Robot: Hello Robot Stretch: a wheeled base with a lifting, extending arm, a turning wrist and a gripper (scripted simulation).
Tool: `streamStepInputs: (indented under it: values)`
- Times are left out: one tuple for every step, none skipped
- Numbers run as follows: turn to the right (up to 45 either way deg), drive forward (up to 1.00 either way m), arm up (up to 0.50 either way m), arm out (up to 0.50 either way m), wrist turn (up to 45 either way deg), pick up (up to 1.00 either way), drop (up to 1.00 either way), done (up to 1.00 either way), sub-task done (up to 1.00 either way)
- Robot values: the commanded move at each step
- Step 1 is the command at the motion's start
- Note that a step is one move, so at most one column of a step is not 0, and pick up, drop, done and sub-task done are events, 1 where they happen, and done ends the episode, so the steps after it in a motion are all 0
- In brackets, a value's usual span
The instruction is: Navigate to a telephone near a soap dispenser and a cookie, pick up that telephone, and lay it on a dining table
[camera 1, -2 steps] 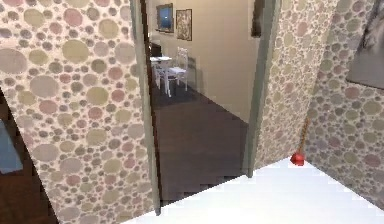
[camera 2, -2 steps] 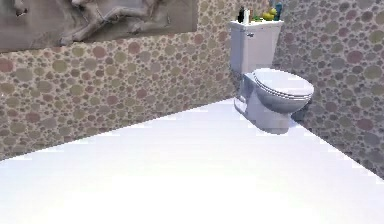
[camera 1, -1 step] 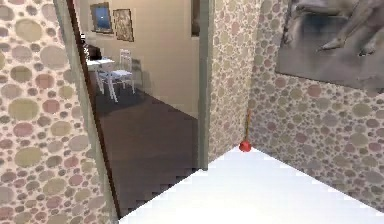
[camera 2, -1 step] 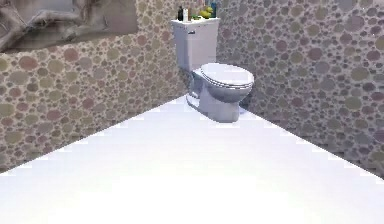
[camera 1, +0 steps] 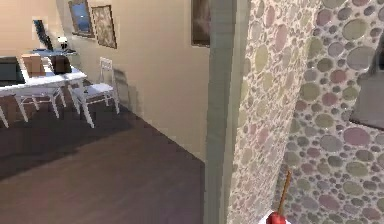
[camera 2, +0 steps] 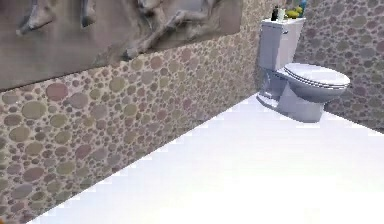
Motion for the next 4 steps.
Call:
streamStepInputs:
  values:
    - [9.0,0.0,0.0,0.0,0.0,0.0,0.0,0.0,0.0]
    - [0.0,0.15,0.0,0.0,0.0,0.0,0.0,0.0,0.0]
    - [-45.0,0.0,0.0,0.0,0.0,0.0,0.0,0.0,0.0]
    - [-3.0,0.0,0.0,0.0,0.0,0.0,0.0,0.0,0.0]
